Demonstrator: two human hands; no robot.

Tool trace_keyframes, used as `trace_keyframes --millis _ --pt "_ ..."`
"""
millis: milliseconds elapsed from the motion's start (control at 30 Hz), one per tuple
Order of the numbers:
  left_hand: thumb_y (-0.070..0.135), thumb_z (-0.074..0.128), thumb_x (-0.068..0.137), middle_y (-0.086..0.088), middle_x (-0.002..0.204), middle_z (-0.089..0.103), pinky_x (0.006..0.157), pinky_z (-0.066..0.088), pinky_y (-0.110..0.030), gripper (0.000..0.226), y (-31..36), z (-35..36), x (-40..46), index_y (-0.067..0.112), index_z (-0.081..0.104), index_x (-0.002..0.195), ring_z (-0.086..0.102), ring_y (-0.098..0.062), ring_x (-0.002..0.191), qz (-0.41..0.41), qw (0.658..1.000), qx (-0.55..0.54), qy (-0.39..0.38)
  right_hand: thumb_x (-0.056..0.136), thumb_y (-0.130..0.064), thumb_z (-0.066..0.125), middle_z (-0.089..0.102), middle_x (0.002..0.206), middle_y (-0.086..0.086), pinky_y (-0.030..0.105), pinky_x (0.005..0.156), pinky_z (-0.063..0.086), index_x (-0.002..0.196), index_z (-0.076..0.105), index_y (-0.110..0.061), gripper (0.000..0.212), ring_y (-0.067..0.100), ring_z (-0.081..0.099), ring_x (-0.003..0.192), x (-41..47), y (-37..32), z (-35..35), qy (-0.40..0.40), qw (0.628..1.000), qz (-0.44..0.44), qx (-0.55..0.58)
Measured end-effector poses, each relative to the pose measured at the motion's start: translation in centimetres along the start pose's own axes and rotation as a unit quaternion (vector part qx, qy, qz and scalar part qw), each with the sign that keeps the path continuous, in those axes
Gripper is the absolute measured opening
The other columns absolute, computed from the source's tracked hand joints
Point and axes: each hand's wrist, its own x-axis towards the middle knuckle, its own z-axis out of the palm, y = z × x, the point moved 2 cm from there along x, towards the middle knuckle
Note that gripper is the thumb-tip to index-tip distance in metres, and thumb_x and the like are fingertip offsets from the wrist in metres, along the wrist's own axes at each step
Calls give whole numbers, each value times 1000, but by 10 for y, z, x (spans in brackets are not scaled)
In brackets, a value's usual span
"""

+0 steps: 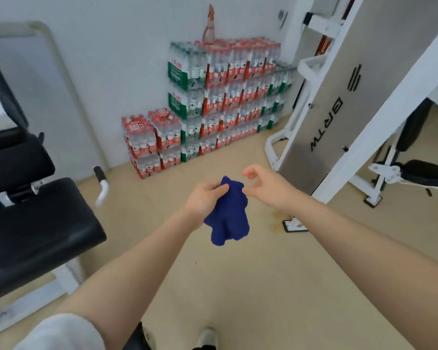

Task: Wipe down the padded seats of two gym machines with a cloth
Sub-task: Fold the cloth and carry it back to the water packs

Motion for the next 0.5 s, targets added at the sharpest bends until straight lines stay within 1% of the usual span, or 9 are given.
trace_keyframes --millis 67,133,200,267,333,367,433,467,500 --pt "22 51 95 -10 97 67 88 48 -39 19 18 -1 39 8 65 97 61 -24 87 -12 999 -3 29 89 -19 59 43 138 4 28 89 42 139 33 -18 56 20 50 114 40 5 -12 -18 1000 -8 11" --pt "20 50 95 -7 92 67 91 48 -42 17 33 -1 79 12 64 90 61 -25 88 -29 997 -15 65 88 -20 61 34 144 7 33 94 42 145 21 -22 69 24 47 121 82 12 -20 -26 999 -25 16" --pt "18 50 95 -4 89 66 93 48 -43 16 45 1 124 16 63 85 61 -24 88 -48 992 -50 107 88 -23 61 30 146 7 34 95 43 144 21 -23 69 26 46 123 128 20 -31 -14 999 -48 15" --pt "16 49 95 -4 90 65 86 52 -42 14 54 1 172 14 62 90 62 -22 84 -72 978 -140 135 91 -32 55 34 144 4 32 93 41 139 28 -21 57 23 47 121 176 28 -40 -28 996 -85 29" --pt "14 48 96 -7 99 65 73 53 -36 18 64 1 218 11 60 109 62 -20 81 -92 957 -236 142 95 -39 45 39 143 3 35 99 42 137 31 -20 48 20 48 119 223 39 -50 -82 988 -112 72" --pt "13 46 96 -8 105 64 69 52 -34 24 70 0 240 11 56 117 62 -20 81 -98 947 -270 145 96 -39 42 39 144 2 38 103 40 140 29 -21 49 19 46 123 246 45 -55 -117 981 -119 96" --pt "11 42 97 -9 107 62 65 50 -34 27 82 -3 283 13 51 122 60 -20 79 -107 928 -316 163 96 -38 45 28 152 -4 38 110 34 148 17 -25 60 16 35 134 287 56 -69 -186 966 -119 132" --pt "9 40 98 -8 101 62 64 49 -34 24 88 -4 300 15 51 118 59 -19 77 -114 922 -330 169 94 -35 51 22 154 -7 35 110 34 149 9 -27 70 12 31 136 306 60 -76 -214 960 -120 134" --pt "8 39 98 -7 94 61 64 48 -34 22 93 -4 317 17 52 113 58 -19 75 -118 916 -342 171 91 -32 58 20 152 -10 31 104 38 150 2 -30 82 10 33 133 326 64 -83 -235 956 -127 119"
